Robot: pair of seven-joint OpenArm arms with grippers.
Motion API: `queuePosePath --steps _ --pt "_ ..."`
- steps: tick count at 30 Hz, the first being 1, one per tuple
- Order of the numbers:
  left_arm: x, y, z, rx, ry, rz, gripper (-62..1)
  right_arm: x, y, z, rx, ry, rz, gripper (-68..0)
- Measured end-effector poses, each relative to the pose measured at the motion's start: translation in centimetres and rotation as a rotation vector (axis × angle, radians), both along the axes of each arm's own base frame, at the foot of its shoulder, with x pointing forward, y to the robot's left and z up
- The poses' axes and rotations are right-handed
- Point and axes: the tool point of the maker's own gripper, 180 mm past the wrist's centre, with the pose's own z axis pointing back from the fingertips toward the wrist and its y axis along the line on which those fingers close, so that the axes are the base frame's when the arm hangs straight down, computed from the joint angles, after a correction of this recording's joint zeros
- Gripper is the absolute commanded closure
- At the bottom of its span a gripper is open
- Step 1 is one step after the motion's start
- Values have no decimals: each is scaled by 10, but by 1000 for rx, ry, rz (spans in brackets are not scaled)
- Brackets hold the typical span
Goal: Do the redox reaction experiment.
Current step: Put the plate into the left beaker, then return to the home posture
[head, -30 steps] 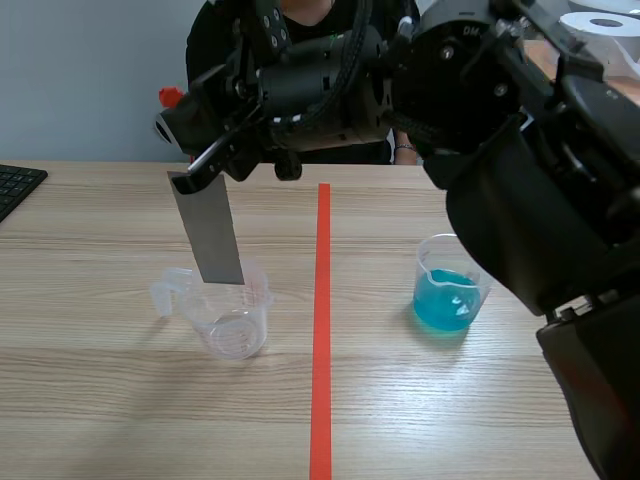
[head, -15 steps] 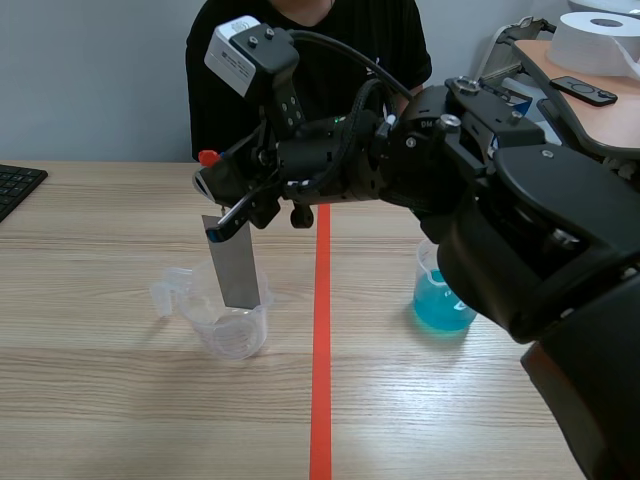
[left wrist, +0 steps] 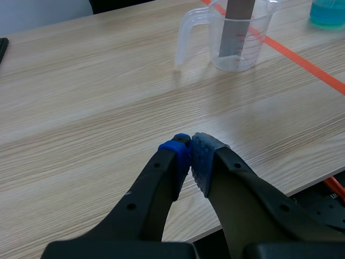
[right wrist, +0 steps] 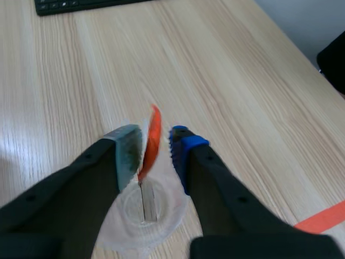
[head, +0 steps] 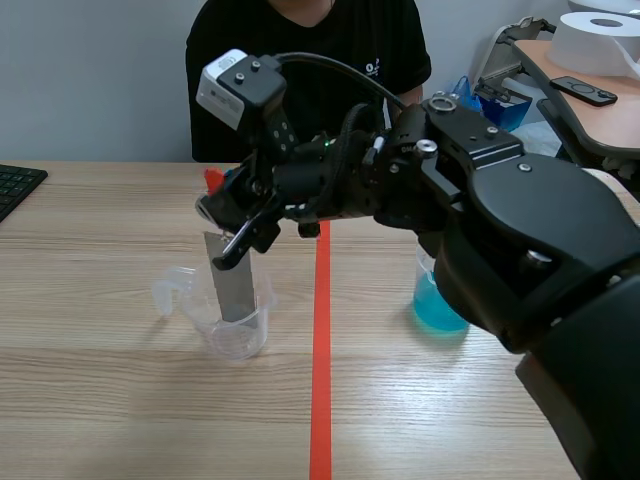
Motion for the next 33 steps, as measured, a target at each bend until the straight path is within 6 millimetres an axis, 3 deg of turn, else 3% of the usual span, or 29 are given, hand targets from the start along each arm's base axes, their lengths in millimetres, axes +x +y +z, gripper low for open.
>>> queuePosePath --steps 10,23,33 --pt "0 0 0 0 0 0 -42 -29 22 -5 1 21 120 -670" --pt "0 0 -1 1 3 0 -43 -51 37 -1 63 75 182 -679" --pt "0 0 -1 2 3 0 -49 -93 6 33 133 -38 182 -679"
